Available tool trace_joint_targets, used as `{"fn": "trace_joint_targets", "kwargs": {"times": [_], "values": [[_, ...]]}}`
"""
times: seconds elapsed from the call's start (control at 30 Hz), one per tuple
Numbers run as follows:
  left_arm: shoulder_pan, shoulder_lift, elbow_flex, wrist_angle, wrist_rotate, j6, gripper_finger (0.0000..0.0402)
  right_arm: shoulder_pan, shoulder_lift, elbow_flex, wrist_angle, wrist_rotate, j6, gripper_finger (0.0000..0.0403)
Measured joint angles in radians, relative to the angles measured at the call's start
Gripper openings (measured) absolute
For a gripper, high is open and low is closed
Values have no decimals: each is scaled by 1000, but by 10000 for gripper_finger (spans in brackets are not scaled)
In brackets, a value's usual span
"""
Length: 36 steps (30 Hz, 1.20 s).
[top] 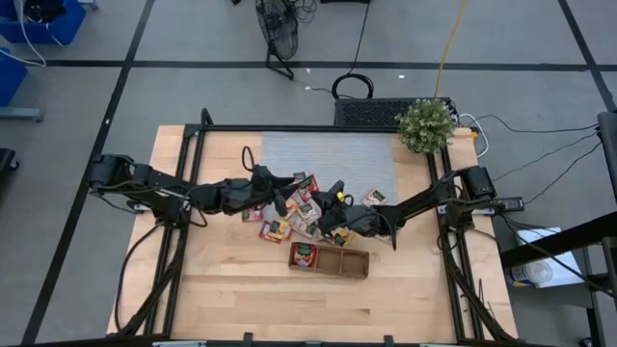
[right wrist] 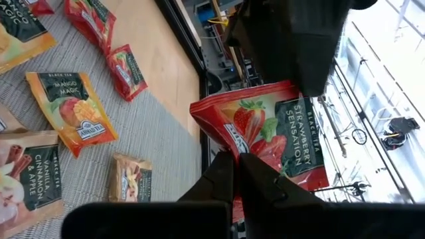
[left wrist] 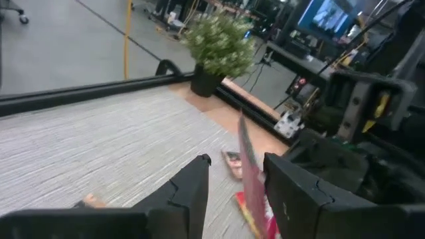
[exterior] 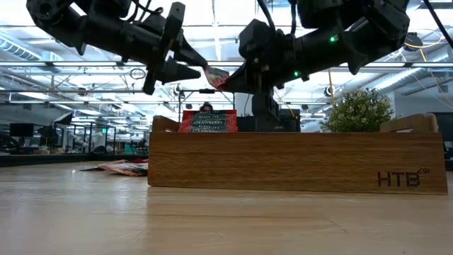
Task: Pick & Place Tea
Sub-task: Put the red tea bag into the left section of the wooden organizer
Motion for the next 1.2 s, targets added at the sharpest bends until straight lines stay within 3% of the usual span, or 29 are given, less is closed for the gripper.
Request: {"fn": "trace_joint_targets", "kwargs": {"times": [0.63,0.9,1.2], "values": [[3,37,0,43,54,-24,145,0,0,0,2,-1,12,1],[7,122,0,198,67,8,145,0,-1,1,8,0,15,1],[15,113,0,205,69,30,145,0,-1,1,7,1,15,1]]}}
